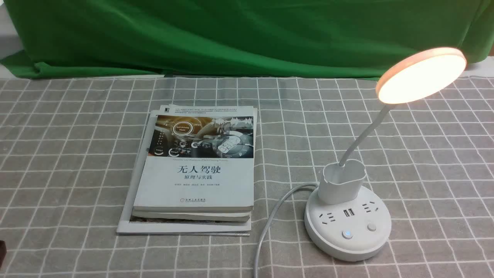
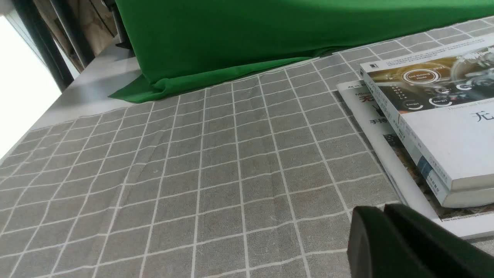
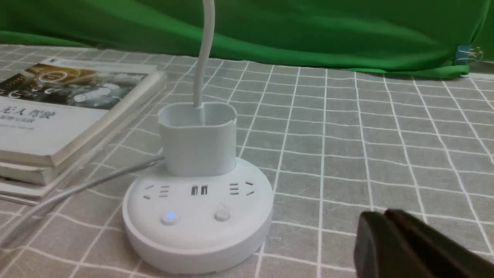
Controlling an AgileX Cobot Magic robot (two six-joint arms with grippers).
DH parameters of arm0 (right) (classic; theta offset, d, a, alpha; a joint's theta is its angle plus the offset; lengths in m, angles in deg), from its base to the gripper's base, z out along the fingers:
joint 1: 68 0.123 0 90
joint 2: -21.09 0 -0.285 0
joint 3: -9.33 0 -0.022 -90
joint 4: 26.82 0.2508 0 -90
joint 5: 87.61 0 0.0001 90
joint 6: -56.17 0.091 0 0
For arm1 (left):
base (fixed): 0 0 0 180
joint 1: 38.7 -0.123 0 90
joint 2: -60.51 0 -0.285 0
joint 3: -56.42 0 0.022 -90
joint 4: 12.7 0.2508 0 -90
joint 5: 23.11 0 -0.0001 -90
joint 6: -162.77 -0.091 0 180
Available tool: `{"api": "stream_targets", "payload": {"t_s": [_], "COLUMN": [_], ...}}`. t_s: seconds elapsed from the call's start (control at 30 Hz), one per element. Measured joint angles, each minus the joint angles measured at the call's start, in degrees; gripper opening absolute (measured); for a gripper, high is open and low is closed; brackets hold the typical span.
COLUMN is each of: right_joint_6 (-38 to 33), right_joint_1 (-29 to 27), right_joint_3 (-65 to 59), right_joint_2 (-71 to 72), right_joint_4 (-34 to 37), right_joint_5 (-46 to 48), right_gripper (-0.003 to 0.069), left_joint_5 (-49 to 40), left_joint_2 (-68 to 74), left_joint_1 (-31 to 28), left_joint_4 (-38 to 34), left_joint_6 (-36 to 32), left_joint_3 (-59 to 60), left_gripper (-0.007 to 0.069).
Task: Turn off the desk lamp on the grey coffee tablecloth by hand.
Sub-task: 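Press the power button on the lamp base to turn the lamp off with the right gripper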
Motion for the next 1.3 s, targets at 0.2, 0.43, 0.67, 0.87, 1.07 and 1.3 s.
{"api": "stream_targets", "payload": {"t_s": [0.2, 0.43, 0.67, 0.87, 1.07, 1.3], "right_joint_6": [-4.9, -5.54, 6.97, 16.46, 17.79, 11.46], "right_joint_1": [0.0, 0.0, 0.0, 0.0, 0.0, 0.0], "right_joint_3": [0.0, 0.0, 0.0, 2.69, 17.14, 29.18], "right_joint_2": [0.0, 0.0, 0.0, -2.11, -11.7, -30.56], "right_joint_4": [0.0, 0.14, 0.36, 0.35, 0.42, 0.42], "right_joint_5": [-1.02, -9.2, -27.71, -32.33, -23.61, 4.33], "right_gripper": [0.0056, 0.0056, 0.0056, 0.0056, 0.0056, 0.0056], "left_joint_5": [0.0, 0.0, 0.0, 0.0, 0.0, 0.0], "left_joint_2": [0.0, 0.0, 0.0, 0.0, 0.0, 0.0], "left_joint_1": [0.0, 0.0, 0.0, 0.0, 0.0, 0.0], "left_joint_4": [0.0, 0.0, 0.0, 0.0, 0.0, 0.0], "left_joint_6": [0.0, 0.0, 0.05, 0.05, 0.05, 0.05], "left_joint_3": [0.0, 0.0, 0.0, 0.0, 0.0, 0.0], "left_gripper": [0.002, 0.002, 0.002, 0.002, 0.002, 0.002]}}
